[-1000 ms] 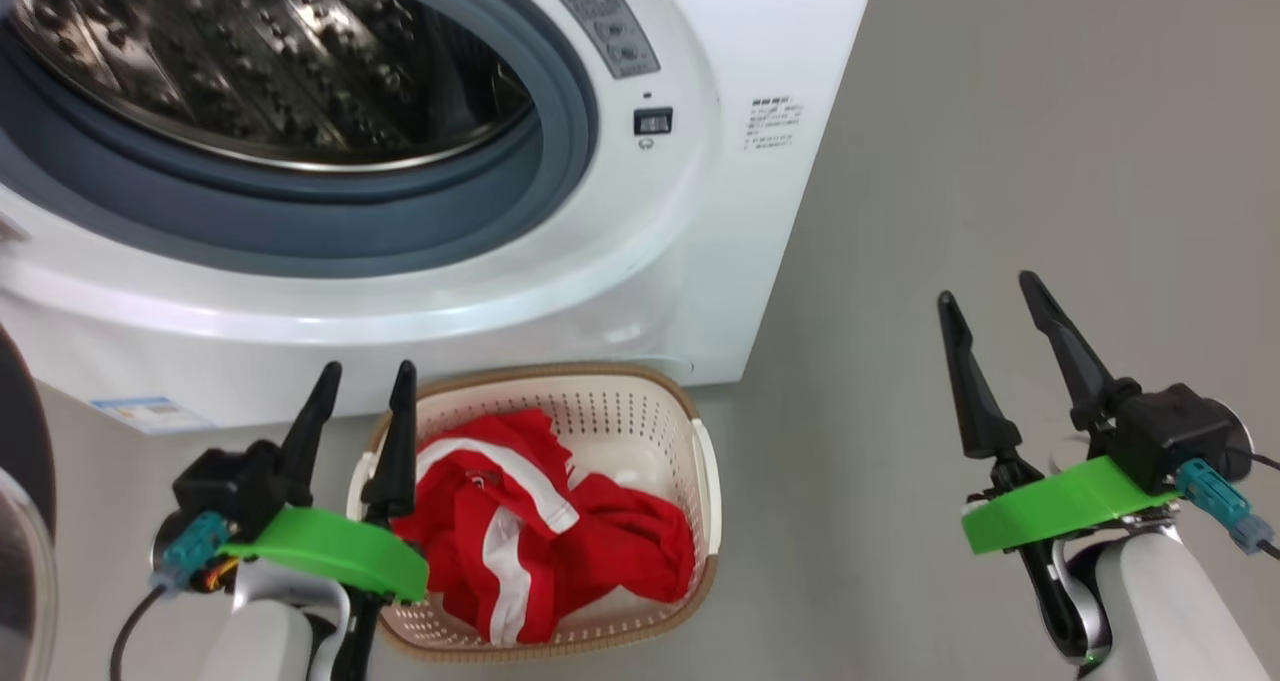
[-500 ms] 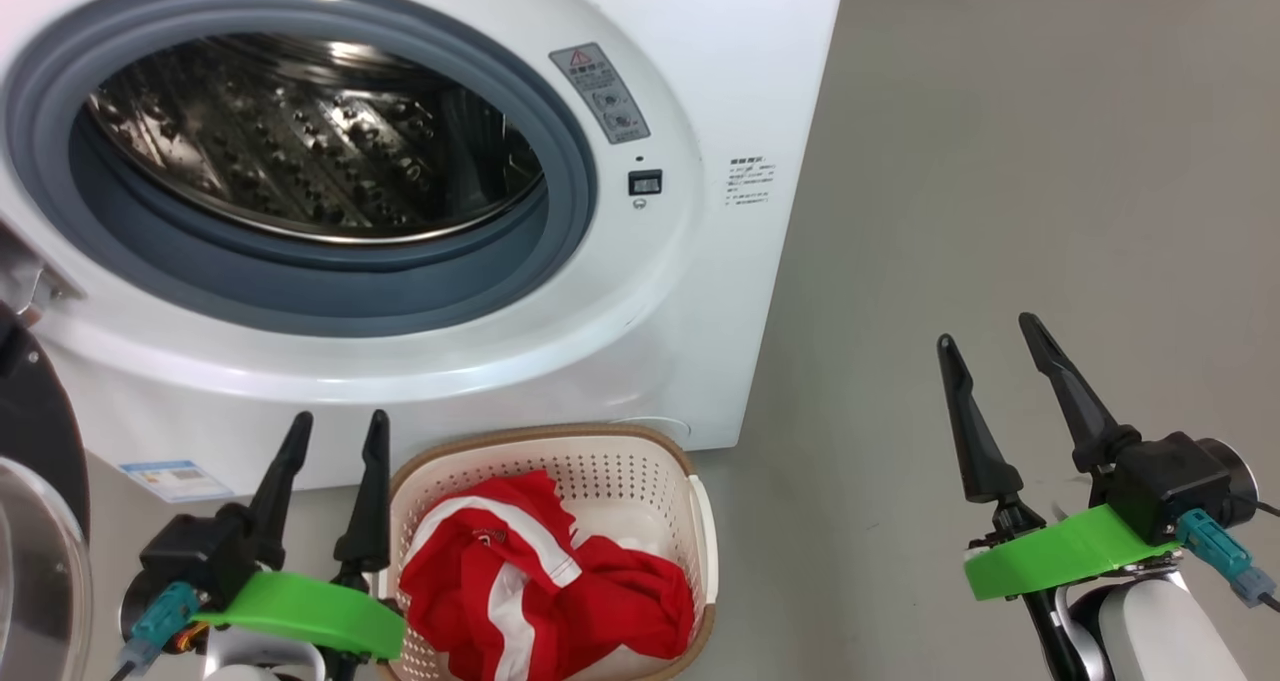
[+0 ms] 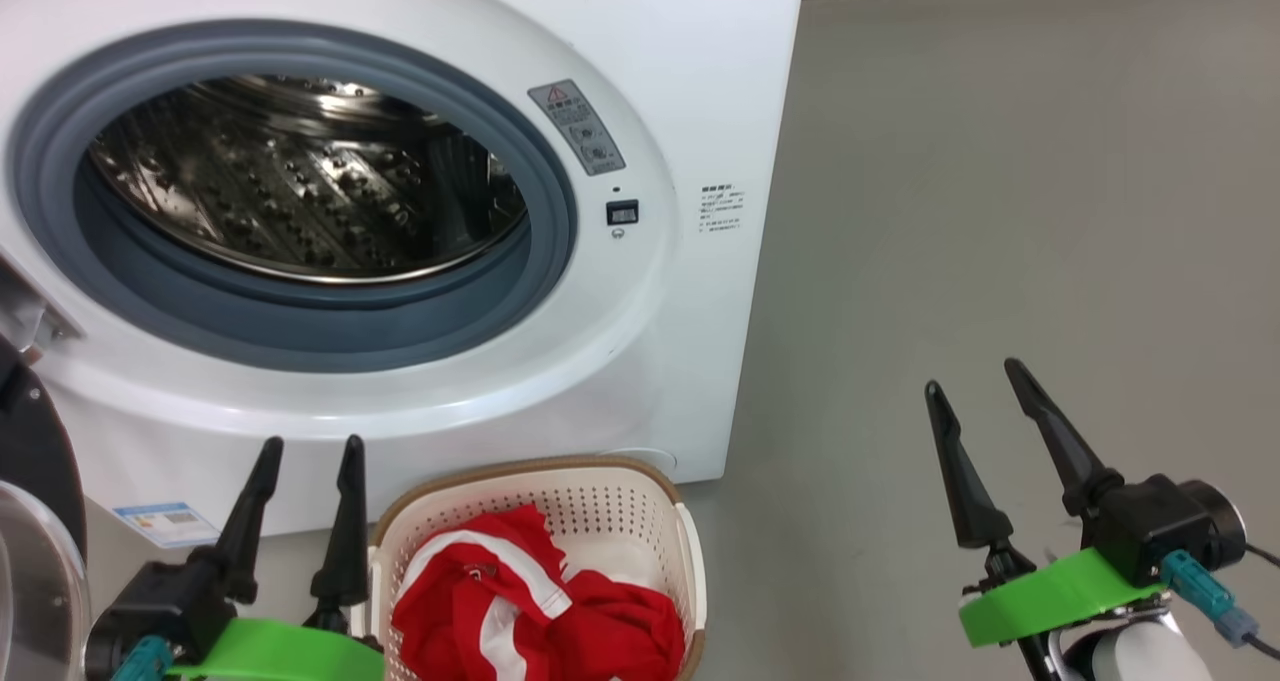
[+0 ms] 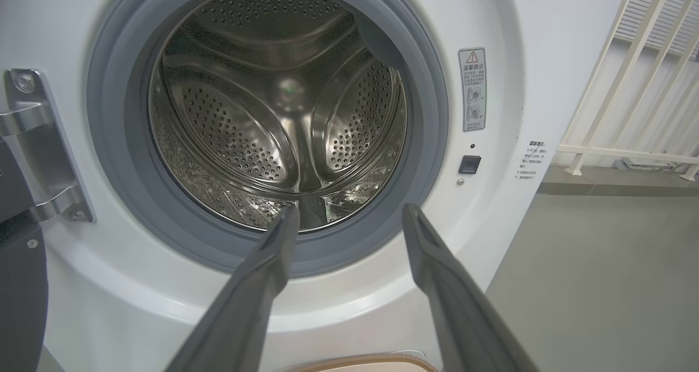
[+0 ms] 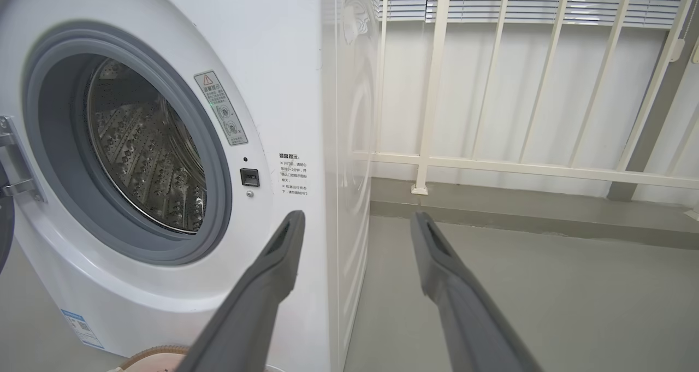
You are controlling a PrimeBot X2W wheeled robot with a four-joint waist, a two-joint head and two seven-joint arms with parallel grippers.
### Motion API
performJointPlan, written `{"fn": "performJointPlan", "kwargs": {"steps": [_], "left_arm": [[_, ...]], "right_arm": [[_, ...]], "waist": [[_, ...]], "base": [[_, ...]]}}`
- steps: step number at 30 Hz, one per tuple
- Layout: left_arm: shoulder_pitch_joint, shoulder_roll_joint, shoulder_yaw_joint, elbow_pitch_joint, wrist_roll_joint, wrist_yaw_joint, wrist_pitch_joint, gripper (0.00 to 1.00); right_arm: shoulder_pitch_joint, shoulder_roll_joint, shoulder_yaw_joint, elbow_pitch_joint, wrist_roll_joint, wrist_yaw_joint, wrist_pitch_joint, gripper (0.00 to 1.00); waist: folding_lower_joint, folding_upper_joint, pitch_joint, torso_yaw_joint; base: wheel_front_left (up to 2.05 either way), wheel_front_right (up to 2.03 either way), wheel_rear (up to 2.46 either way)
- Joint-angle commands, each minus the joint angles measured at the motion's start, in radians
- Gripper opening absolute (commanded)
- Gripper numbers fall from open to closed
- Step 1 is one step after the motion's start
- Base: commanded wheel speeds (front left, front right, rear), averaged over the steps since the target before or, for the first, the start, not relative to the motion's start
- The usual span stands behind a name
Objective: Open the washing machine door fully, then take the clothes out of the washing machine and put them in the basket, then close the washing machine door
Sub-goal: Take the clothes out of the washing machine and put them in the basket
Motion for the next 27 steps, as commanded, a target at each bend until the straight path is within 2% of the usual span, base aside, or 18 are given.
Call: {"fn": "performJointPlan", "kwargs": {"steps": [1,13,27], "left_arm": [[0.008,0.014,0.047,-0.043,0.014,0.011,-0.012,1.0],[0.081,0.01,0.076,-0.07,0.037,0.021,-0.012,1.0],[0.109,0.013,0.083,-0.065,0.05,0.024,-0.012,1.0]], "right_arm": [[0.004,-0.004,0.023,-0.032,-0.002,0.006,-0.006,1.0],[0.046,-0.017,0.022,-0.042,0.01,0.006,-0.006,1.0],[0.077,-0.017,0.018,-0.055,0.022,0.006,-0.006,1.0]], "waist": [[0.0,0.0,-0.021,-0.005],[0.0,0.0,-0.072,-0.007],[0.0,0.0,-0.082,0.002]], "base": [[0.0,0.0,0.0],[0.0,0.0,0.0],[0.0,0.0,0.0]]}}
